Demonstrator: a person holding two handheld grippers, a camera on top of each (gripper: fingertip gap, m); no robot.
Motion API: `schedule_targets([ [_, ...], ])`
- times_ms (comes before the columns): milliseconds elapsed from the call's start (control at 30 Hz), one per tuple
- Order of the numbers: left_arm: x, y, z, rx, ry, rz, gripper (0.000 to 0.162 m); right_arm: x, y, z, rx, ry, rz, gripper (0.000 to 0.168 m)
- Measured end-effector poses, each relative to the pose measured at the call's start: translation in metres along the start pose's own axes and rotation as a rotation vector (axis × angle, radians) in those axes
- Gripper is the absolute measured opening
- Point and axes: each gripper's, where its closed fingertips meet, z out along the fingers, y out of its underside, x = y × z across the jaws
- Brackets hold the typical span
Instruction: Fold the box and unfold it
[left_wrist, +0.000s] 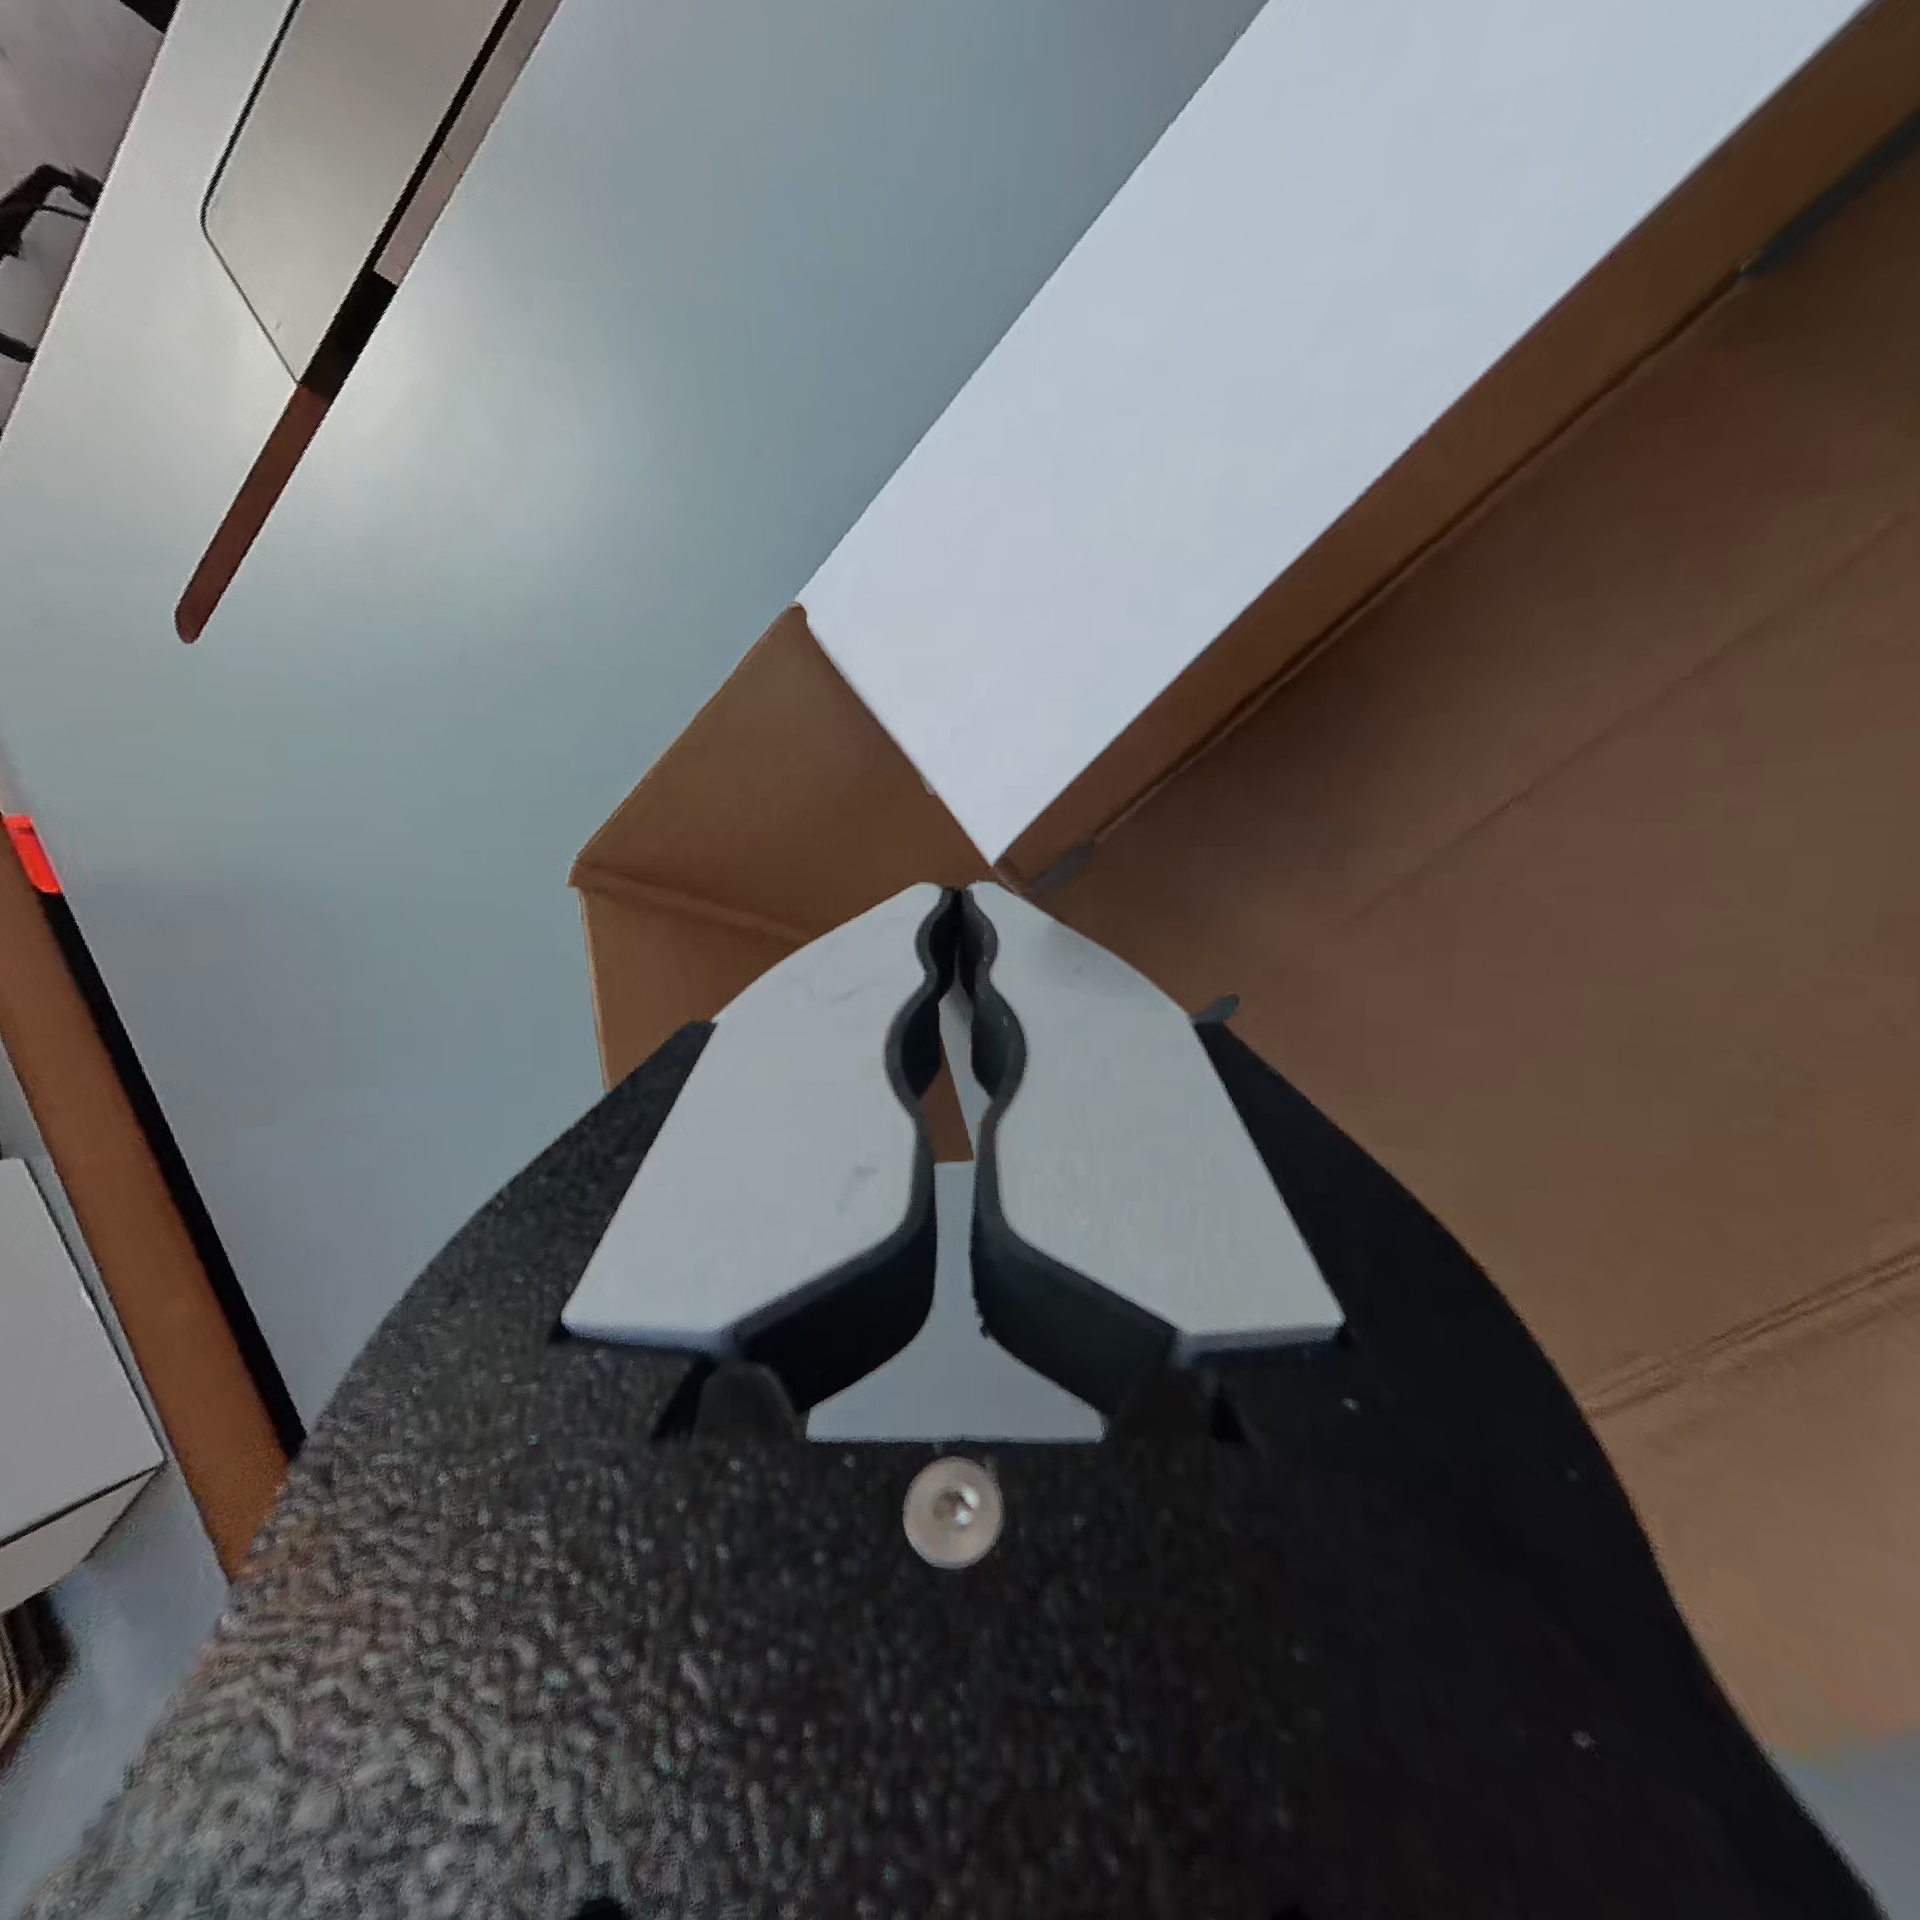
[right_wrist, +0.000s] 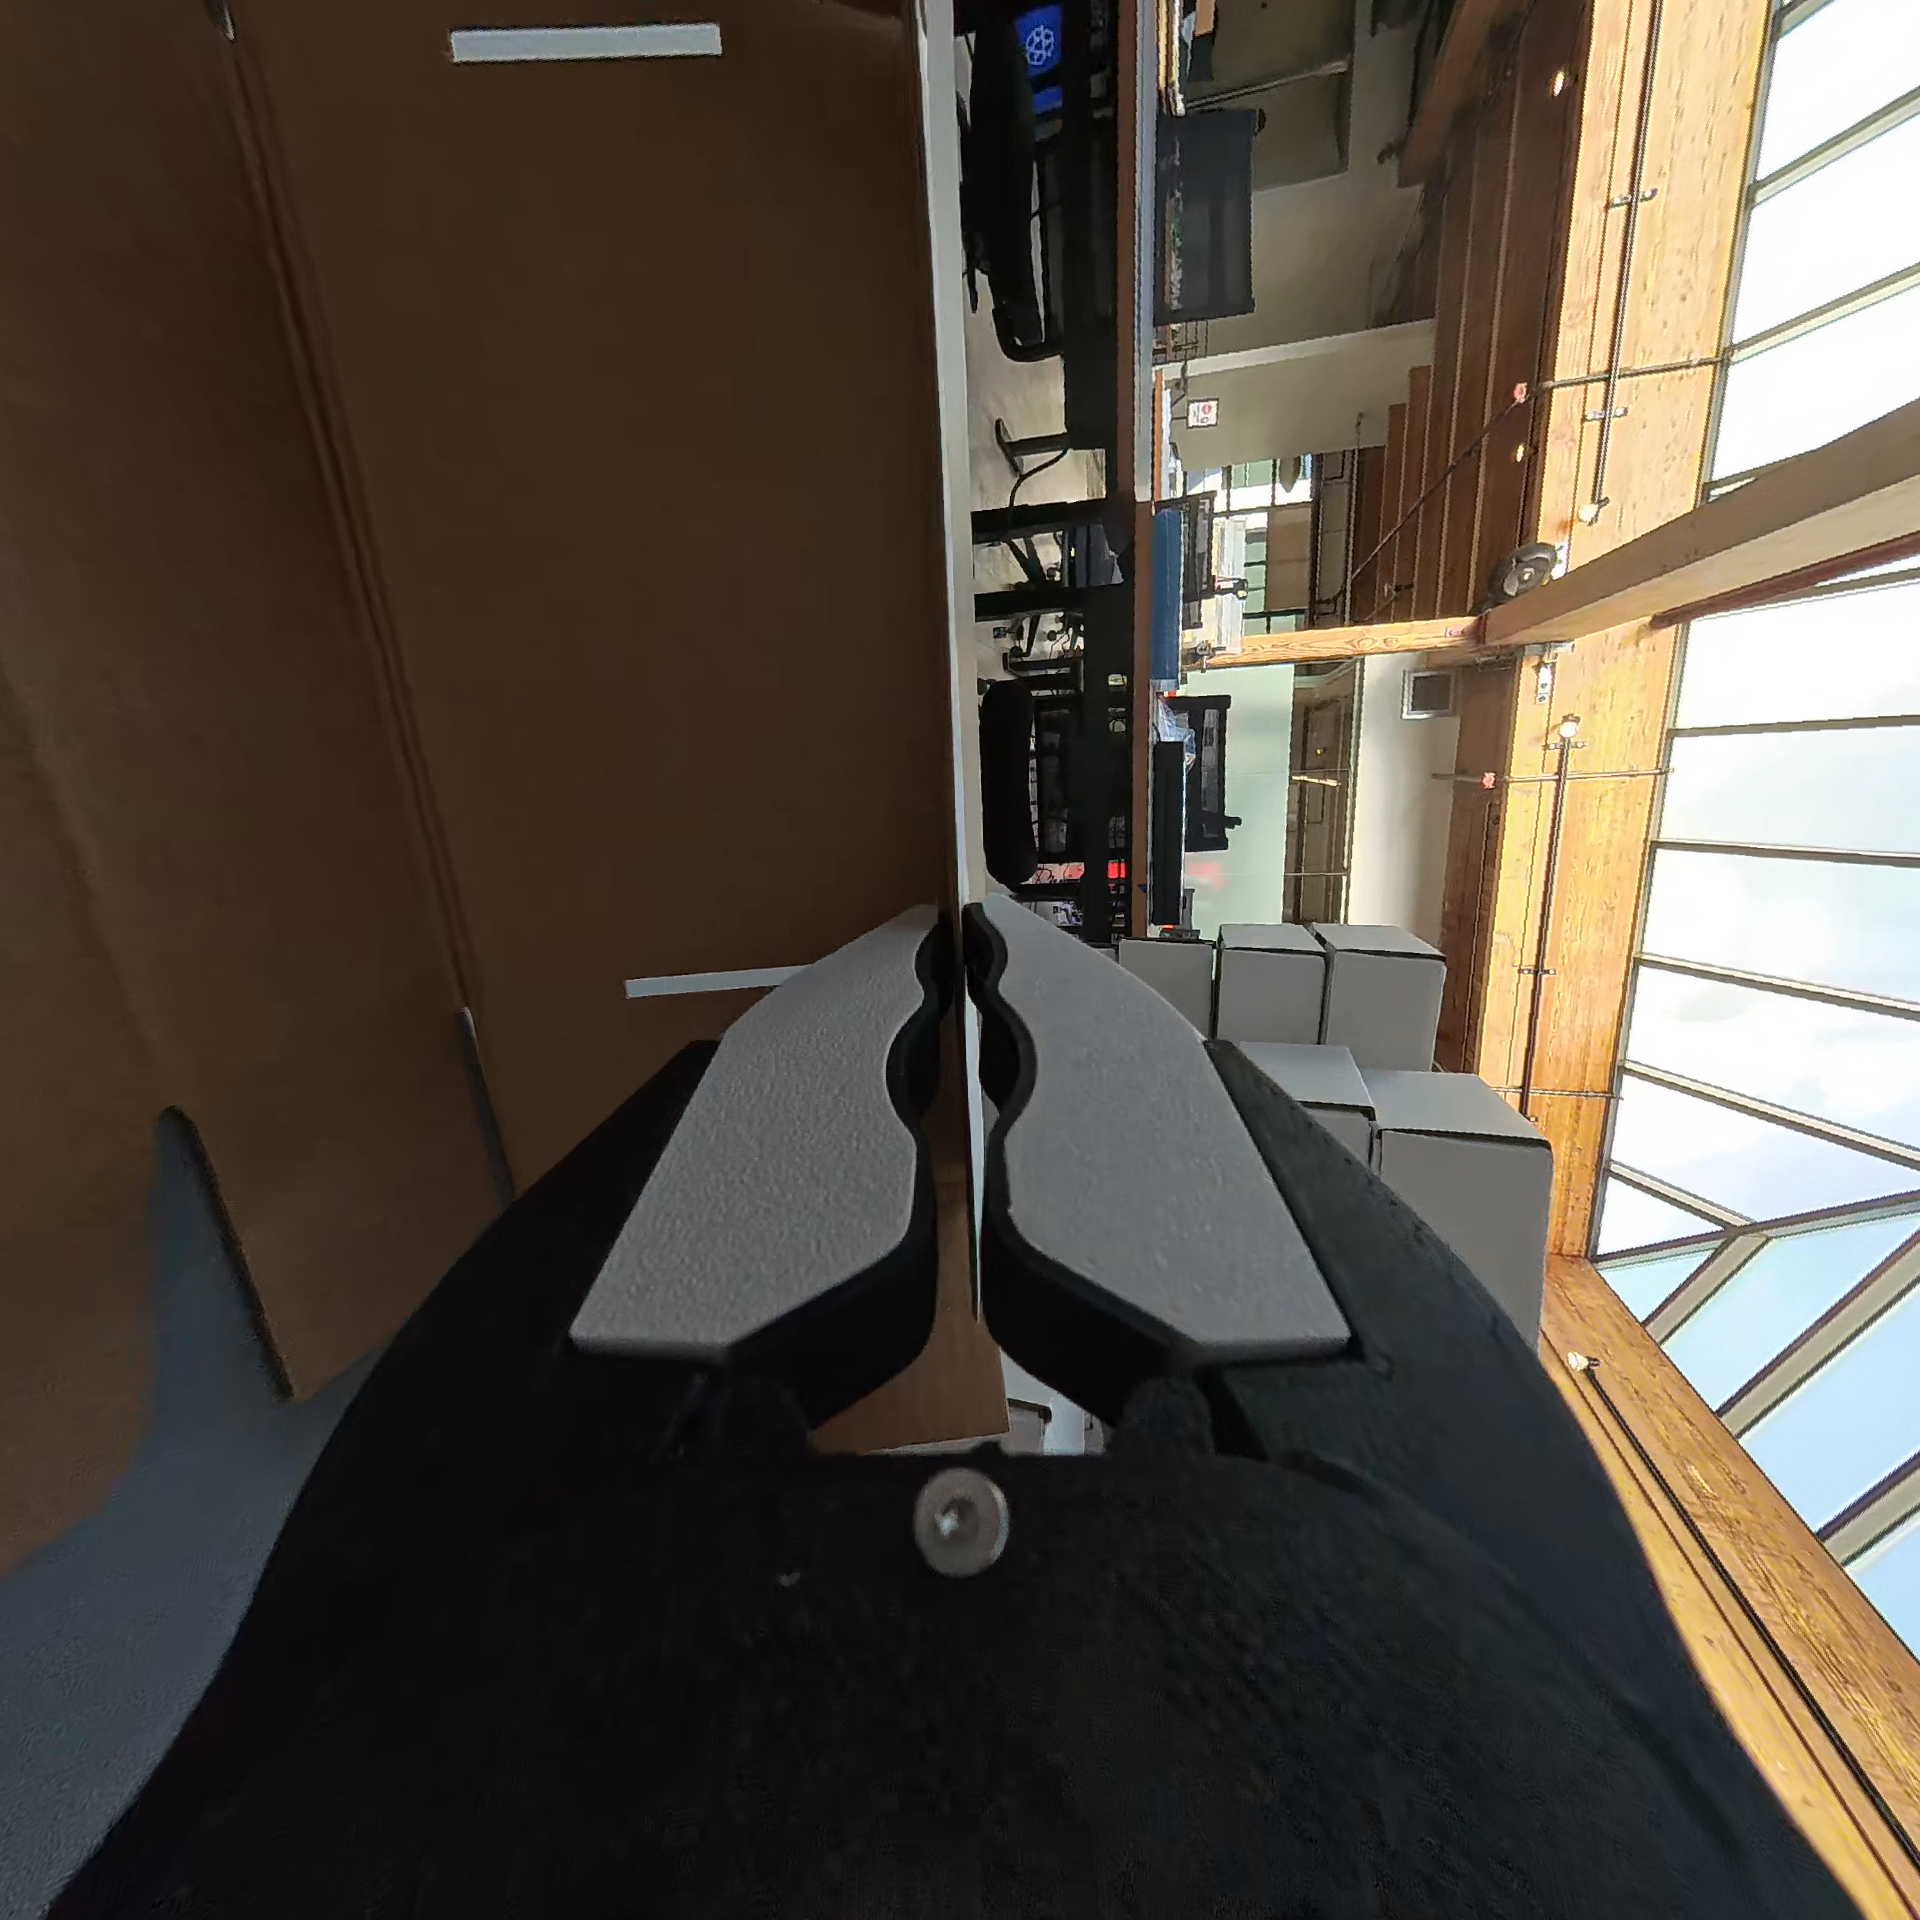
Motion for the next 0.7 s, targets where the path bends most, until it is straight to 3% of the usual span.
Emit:
schedule_targets([
  [167, 0.014, -0.006, 0.006, 0.138, 0.107, -0.265, 0.000, 0.000, 0.002, -0.002, -0.004, 0.006, -0.016, 0.002],
  [367, 0.020, -0.013, 0.006, 0.294, 0.217, -0.406, 0.000, -0.001, 0.006, 0.002, 0.021, 0.006, -0.047, 0.002],
  [500, 0.023, -0.014, 0.005, 0.327, 0.262, -0.399, 0.000, -0.002, 0.008, 0.001, -0.018, 0.019, -0.090, 0.002],
  [700, 0.017, -0.012, 0.011, 0.312, 0.165, -0.243, 0.000, -0.001, 0.008, 0.002, 0.001, -0.006, 0.004, 0.001],
])
